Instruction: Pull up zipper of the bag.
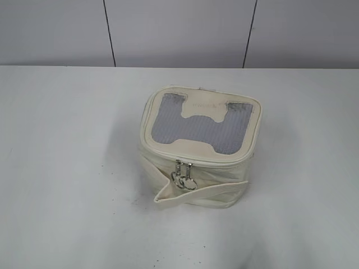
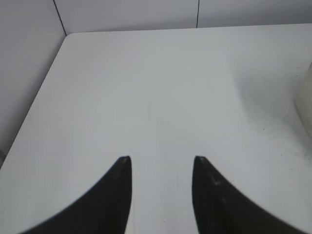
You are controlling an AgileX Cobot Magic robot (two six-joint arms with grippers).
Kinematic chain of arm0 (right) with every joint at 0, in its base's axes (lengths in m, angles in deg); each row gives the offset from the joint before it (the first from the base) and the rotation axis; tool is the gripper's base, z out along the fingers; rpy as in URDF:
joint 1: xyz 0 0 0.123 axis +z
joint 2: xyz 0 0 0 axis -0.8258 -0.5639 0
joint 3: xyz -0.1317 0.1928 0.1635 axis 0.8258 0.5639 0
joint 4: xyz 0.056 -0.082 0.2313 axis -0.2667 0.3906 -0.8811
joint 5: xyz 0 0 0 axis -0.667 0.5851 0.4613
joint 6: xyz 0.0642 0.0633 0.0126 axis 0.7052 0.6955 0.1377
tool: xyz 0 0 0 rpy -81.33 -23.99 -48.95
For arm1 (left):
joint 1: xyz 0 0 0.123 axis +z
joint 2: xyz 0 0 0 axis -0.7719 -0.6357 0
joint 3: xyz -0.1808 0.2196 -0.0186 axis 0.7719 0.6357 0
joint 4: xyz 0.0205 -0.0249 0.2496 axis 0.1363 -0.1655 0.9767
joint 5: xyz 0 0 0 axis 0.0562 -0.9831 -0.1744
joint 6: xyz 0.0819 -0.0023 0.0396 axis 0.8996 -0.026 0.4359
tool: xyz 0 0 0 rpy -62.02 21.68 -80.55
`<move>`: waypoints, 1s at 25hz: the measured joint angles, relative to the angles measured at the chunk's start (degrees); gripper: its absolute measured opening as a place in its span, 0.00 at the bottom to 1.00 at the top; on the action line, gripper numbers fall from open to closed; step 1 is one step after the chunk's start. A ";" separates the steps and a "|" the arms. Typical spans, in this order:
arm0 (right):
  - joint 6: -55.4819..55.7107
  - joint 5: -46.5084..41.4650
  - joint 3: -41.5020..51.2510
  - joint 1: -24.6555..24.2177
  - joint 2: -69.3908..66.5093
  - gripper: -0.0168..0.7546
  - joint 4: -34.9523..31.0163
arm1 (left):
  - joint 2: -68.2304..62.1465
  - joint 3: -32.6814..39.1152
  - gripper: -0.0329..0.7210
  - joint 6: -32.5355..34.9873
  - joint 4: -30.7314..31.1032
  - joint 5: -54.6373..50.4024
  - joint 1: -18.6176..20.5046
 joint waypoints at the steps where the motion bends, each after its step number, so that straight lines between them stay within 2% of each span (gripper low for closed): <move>1: 0.00 0.00 0.00 0.00 0.71 0.69 0.00 | 0.00 0.00 0.47 0.00 0.00 0.00 0.21; 25: -0.05 -0.08 0.07 -0.05 1.38 0.69 -0.05 | 0.00 0.00 0.45 0.00 0.00 0.00 0.33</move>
